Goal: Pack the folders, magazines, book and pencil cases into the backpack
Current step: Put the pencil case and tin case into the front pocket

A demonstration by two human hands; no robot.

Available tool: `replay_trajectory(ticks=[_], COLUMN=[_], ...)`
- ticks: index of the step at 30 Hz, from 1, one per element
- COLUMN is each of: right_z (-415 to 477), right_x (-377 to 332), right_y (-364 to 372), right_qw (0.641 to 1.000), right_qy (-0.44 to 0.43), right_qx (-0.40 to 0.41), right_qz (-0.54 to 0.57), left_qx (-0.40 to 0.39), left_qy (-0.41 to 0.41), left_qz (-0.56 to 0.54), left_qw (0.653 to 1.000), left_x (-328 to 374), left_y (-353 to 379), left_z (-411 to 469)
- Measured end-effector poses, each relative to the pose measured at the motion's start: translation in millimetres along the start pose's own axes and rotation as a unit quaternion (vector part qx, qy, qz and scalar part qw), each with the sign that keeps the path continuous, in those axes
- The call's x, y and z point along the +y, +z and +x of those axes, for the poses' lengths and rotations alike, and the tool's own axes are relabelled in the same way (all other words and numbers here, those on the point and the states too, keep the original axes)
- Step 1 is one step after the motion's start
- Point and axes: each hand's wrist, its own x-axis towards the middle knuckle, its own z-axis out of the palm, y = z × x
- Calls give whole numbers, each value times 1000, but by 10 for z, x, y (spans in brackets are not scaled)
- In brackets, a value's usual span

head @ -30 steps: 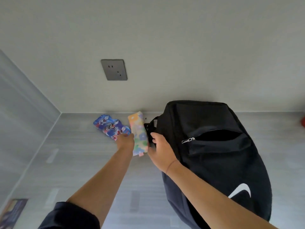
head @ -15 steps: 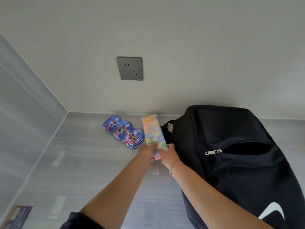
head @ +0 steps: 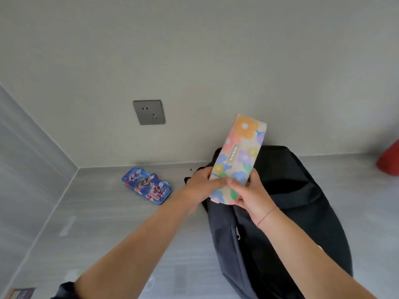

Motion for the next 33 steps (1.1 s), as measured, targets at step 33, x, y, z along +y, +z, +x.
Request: replay_trajectory(ticks=[33], right_z=[-78], right_x=[-97], right_y=[-1300], right_qw=[942], right_qy=[164], right_qx=[231], right_qz=[177], left_qx=[90], left_qy=[200], left_qz=[573], left_qw=[790], left_x=[209], left_y=[1381], left_z=[447])
